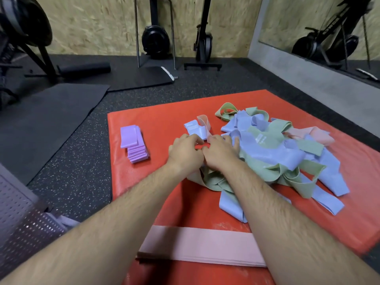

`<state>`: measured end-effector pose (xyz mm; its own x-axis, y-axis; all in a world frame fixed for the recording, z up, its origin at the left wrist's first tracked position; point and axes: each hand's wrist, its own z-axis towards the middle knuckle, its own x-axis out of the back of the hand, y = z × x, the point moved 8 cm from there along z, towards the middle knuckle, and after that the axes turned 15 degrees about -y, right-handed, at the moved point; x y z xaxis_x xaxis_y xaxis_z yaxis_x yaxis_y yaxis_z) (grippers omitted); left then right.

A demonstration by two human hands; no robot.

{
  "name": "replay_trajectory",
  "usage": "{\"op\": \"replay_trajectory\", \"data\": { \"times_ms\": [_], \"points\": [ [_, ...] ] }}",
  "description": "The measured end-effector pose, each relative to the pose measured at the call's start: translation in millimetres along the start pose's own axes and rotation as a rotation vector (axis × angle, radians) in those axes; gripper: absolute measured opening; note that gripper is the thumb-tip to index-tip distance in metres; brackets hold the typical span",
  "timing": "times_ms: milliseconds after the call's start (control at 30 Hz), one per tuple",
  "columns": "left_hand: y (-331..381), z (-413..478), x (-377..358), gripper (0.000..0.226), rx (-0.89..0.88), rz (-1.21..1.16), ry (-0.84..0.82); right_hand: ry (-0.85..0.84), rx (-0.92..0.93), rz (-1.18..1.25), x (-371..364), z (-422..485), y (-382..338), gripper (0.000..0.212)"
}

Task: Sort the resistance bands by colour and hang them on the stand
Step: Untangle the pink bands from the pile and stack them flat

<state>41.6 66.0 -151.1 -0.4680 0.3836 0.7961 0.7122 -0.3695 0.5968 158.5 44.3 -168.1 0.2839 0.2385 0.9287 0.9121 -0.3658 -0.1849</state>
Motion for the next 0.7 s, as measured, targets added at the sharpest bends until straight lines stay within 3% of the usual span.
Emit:
{"op": "replay_trajectory", "data": {
  "times_ms": [133, 267, 333, 400, 533, 633, 700],
  "points": [
    [-2, -7, 10, 0.041, -0.015, -0.032, 0.021, 0.237, 0.148, 0.136, 19, -1, 1, 0.04],
    [-1, -20, 30, 0.04, -0.088, -0.127, 0.103, 0.463, 0.553, 0.52, 65, -39, -8, 0.033],
    [1, -28, 42, 0.039, -0.144, -0.176, 0.153, 0.499, 0.668, 0.698, 85, -64, -7, 0.033],
    [6, -36, 55, 0.027, -0.213, -0.243, 0.207, 0.465, 0.657, 0.799, 100, -80, -4, 0.043],
    [17, -63, 73, 0.014, -0.278, -0.454, 0.254, 0.322, 0.604, 0.964, 115, -105, 3, 0.042],
    [22, -79, 68, 0.011, -0.225, -0.701, 0.188, 0.231, 0.627, 0.998, 118, -128, 4, 0.034],
    [27, -86, 55, 0.022, -0.185, -0.908, 0.048, 0.184, 0.639, 0.989, 115, -140, 5, 0.03]
  ]
}}
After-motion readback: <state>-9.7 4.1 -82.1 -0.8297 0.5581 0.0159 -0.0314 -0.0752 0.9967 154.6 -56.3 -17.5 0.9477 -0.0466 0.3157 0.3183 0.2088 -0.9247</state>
